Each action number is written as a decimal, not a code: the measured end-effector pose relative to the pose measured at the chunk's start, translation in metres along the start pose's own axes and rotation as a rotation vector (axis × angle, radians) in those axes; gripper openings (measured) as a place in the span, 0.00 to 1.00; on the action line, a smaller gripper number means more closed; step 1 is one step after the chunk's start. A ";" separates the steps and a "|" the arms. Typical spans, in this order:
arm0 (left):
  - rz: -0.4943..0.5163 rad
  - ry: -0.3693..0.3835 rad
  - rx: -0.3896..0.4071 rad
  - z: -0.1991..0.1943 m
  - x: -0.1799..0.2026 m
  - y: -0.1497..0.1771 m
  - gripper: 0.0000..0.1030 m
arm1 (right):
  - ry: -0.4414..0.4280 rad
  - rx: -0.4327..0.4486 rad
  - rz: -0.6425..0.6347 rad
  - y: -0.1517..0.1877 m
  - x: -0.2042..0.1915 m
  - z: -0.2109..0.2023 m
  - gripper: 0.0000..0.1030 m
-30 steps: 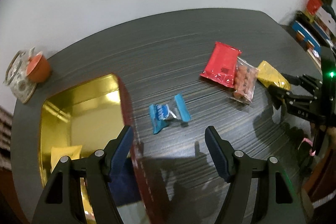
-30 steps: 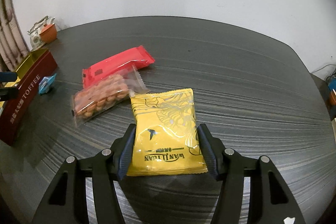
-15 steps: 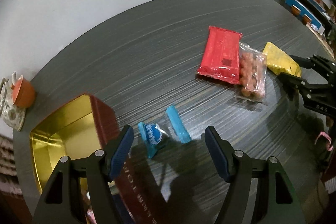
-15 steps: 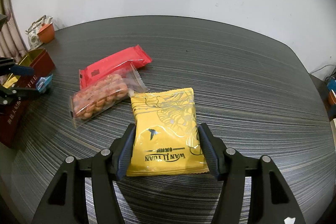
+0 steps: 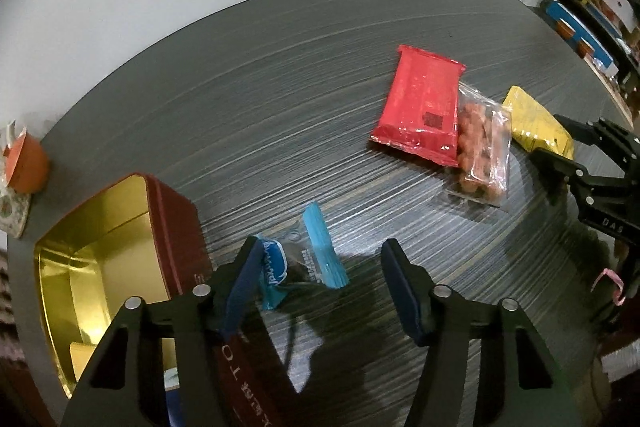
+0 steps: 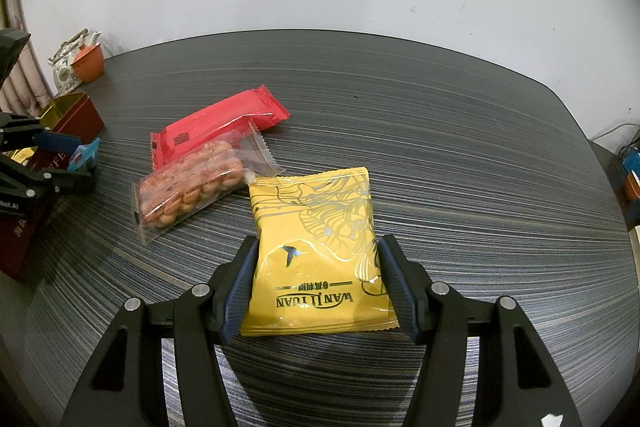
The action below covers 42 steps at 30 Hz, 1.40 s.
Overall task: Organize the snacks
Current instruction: 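Hold the yellow packet with right while left grasps the blue wrapped candy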
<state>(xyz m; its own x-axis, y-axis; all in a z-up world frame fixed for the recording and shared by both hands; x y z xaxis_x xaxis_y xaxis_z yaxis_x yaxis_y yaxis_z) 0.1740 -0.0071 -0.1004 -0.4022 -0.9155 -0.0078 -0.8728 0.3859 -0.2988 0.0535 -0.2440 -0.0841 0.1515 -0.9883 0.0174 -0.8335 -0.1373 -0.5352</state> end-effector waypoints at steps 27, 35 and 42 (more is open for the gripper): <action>-0.062 -0.016 0.004 -0.028 0.013 0.018 0.33 | -0.001 -0.001 0.001 -0.001 -0.001 0.000 0.56; -0.107 0.011 0.065 -0.071 0.007 0.022 0.33 | 0.006 -0.001 -0.003 0.000 -0.001 -0.001 0.56; -0.157 -0.017 0.104 -0.099 -0.024 0.026 0.33 | 0.011 -0.001 -0.002 -0.001 -0.001 0.000 0.55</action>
Point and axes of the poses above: each gripper's, at about its wrist camera, not at the fingertips, and z roughly the way its jaws point, x to its right, y to its underside, the point moved 6 cm from there along z, roughly the way its jaws point, and after that the axes turned 4 degrees about -x, right-handed, at the moved point
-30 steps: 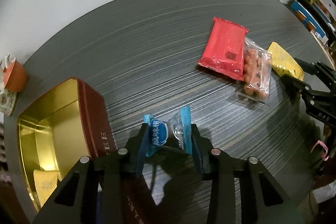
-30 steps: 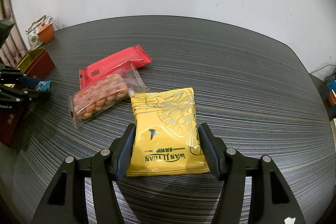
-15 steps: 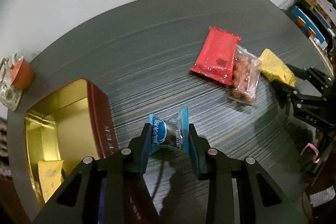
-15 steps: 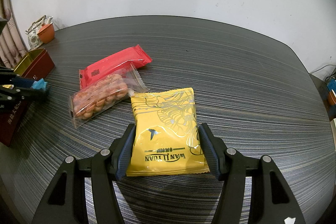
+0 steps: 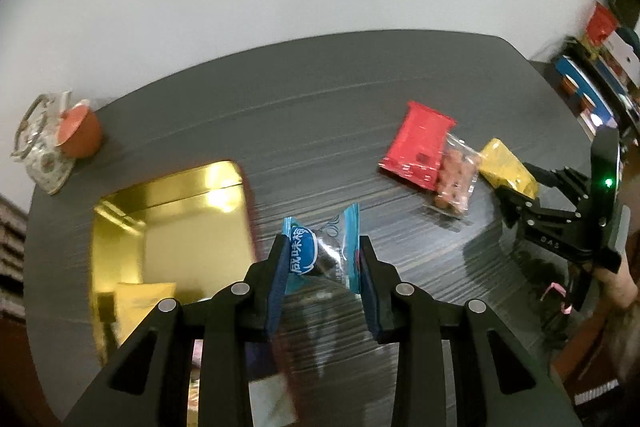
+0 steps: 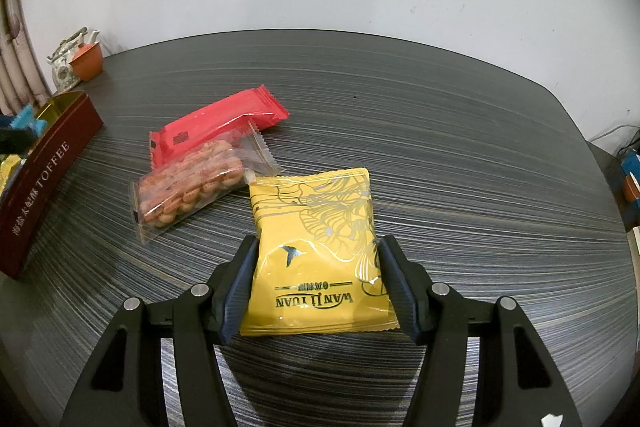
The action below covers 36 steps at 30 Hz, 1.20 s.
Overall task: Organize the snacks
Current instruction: 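Hold the yellow packet with right while left grasps the blue wrapped candy, then carry the blue candy over the tin with left while right holds the yellow packet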
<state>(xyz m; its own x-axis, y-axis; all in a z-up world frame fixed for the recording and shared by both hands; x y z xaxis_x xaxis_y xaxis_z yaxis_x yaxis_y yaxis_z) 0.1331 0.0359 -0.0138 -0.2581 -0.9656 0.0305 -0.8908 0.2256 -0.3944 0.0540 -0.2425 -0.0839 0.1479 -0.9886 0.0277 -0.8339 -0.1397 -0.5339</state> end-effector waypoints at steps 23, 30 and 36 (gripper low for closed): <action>-0.219 -0.110 -0.067 0.010 -0.124 0.046 0.33 | 0.003 -0.001 0.003 -0.001 -0.001 0.003 0.55; -0.207 -0.120 -0.064 0.016 -0.124 0.049 0.33 | 0.004 -0.003 0.003 -0.002 0.000 0.003 0.55; -0.203 -0.125 -0.056 0.016 -0.122 0.049 0.33 | 0.005 -0.004 0.004 -0.002 -0.001 0.004 0.55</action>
Point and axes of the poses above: each gripper's, at about its wrist camera, not at the fingertips, and z roughly the way its jaws point, x to its right, y to its underside, the point moved 6 cm from there along z, roughly the way its jaws point, and after that the axes turned 4 degrees about -x, right-handed, at the moved point
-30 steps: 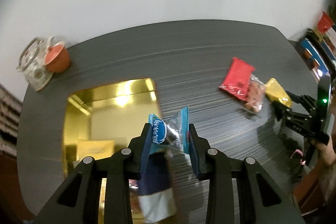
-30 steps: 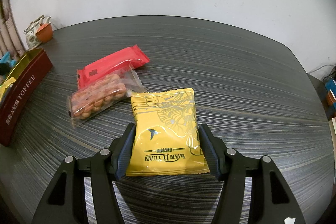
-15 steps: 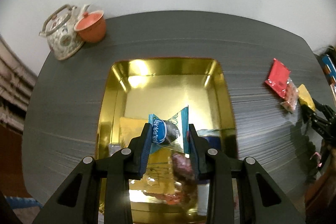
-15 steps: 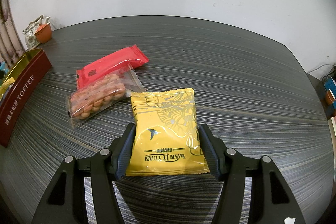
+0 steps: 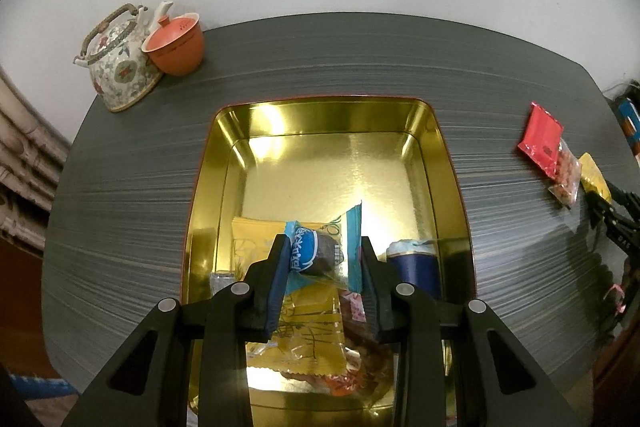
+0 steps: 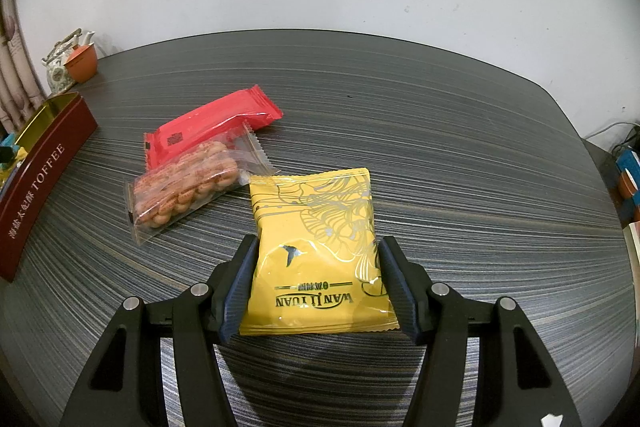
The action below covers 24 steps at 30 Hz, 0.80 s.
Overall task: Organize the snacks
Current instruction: 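Carry the blue candy over the tin with left while right holds the yellow packet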
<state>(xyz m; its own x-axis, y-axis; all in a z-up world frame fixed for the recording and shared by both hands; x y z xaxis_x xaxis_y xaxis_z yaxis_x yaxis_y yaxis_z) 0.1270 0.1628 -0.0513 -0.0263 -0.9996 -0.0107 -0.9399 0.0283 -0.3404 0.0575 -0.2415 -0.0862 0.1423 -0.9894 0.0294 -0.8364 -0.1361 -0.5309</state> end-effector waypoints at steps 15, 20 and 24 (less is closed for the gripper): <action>0.006 0.030 0.012 -0.008 0.000 0.012 0.56 | 0.006 -0.006 0.001 -0.001 0.000 0.002 0.55; 0.006 0.042 0.034 -0.019 -0.001 0.019 0.59 | 0.009 -0.008 0.011 -0.002 0.001 0.003 0.55; 0.000 0.041 0.055 -0.027 -0.004 0.027 0.63 | 0.018 -0.008 0.025 -0.001 0.002 0.001 0.55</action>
Point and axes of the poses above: each gripper's, at about its wrist camera, not at the fingertips, and z roughly the way its jaws point, x to its right, y to its underside, the point moved 6 cm from there along z, roughly the way its jaws point, and after that the axes turned 4 degrees about -x, right-handed, at the moved point
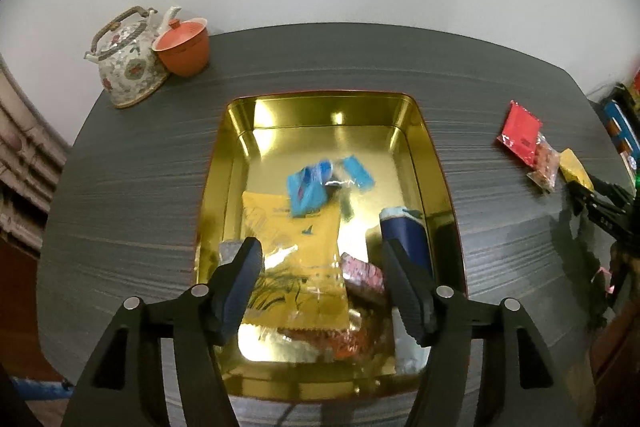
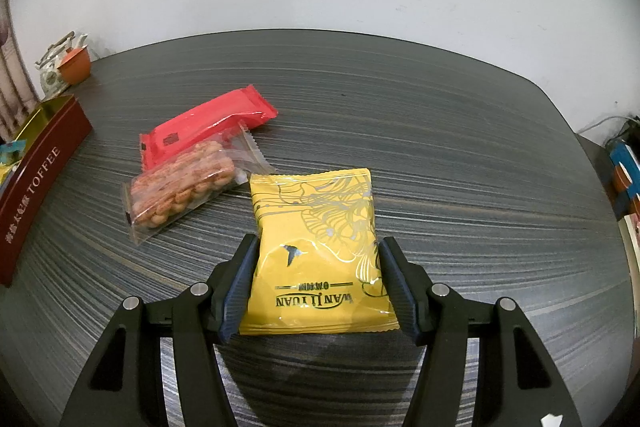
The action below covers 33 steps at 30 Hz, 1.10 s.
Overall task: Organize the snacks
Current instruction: 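Carry the blue candy over the tin with left while right holds the yellow packet, then open the left gripper to drop the blue candy into the tin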
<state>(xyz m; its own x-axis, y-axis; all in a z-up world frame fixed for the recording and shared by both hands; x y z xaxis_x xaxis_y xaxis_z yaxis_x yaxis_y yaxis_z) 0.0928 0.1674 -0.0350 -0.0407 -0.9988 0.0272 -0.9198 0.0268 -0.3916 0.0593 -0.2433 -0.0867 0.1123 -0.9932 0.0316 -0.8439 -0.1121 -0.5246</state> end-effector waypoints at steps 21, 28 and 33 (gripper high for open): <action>-0.085 -0.069 0.078 -0.025 -0.032 0.041 0.65 | 0.070 -0.021 0.012 0.002 -0.009 -0.007 0.52; -0.132 -0.073 0.087 -0.026 -0.043 0.042 0.65 | 0.081 -0.024 0.033 0.005 -0.016 -0.022 0.52; -0.154 -0.096 0.118 -0.033 -0.049 0.041 0.75 | 0.063 0.005 0.047 -0.001 -0.027 -0.040 0.52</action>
<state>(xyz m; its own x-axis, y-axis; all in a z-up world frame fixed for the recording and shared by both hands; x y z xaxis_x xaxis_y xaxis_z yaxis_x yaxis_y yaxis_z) 0.0445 0.2190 -0.0216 0.1399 -0.9901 0.0093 -0.8598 -0.1262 -0.4947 0.0366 -0.2180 -0.0527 0.0392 -0.9974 0.0606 -0.8446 -0.0655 -0.5314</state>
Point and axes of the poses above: each gripper's, at about its wrist camera, not at the fingertips, and z roughly the way its jaws point, x to its right, y to its underside, the point moved 6 cm from there along z, roughly the way its jaws point, and after that the axes turned 4 degrees about -x, right-handed, at the moved point
